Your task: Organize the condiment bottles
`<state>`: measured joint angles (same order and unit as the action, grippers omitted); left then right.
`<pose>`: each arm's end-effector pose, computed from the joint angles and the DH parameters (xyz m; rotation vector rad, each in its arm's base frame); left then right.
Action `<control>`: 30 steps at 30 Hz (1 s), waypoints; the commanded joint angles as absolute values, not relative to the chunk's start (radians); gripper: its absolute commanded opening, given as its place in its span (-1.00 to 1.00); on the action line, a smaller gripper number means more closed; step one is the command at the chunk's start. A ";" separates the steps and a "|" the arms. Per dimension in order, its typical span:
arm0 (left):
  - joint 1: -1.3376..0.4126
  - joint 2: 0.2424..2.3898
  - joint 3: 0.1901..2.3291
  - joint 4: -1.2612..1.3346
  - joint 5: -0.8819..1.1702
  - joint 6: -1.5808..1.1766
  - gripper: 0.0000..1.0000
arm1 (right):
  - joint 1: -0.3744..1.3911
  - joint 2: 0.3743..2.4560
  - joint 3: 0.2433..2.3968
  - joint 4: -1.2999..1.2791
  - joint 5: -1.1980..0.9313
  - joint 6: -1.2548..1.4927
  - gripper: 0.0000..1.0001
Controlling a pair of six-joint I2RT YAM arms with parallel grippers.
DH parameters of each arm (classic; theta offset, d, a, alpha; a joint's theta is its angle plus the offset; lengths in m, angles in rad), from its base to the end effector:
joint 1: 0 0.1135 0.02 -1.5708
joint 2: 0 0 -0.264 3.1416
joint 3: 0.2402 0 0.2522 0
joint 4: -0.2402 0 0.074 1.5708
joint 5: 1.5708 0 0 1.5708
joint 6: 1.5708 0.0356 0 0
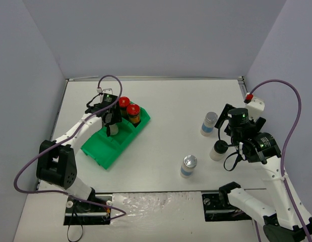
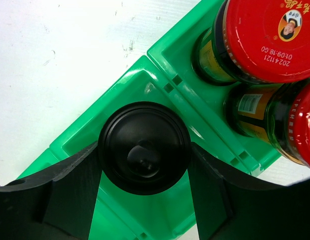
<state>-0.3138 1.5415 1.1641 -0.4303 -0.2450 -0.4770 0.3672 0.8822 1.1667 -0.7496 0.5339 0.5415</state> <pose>0.3233 -0.0958 0.2645 -0.3068 2.3297 -0.0960 0.1596 0.0420 0.3968 0.4950 1.9042 0.0486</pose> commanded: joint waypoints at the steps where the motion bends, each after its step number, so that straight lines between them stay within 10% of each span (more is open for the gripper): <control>1: -0.308 1.531 1.201 -0.402 -0.277 -0.501 -1.00 | 0.364 0.890 1.163 -0.704 0.549 0.532 1.00; 10: -0.308 1.583 1.239 -0.468 -0.279 -0.517 -0.64 | 0.364 0.888 1.158 -0.703 0.548 0.531 1.00; 21: -0.308 1.579 1.259 -0.508 -0.303 -0.520 0.48 | 0.365 0.887 1.157 -0.703 0.546 0.529 1.00; 30: -0.311 1.536 1.292 -0.554 -0.313 -0.509 0.62 | 0.364 0.894 1.156 -0.703 0.541 0.529 1.00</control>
<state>-0.3138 1.5922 1.2160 -0.5344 -0.2819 -0.5114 0.3672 0.8822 1.1534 -0.7441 0.5328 0.5407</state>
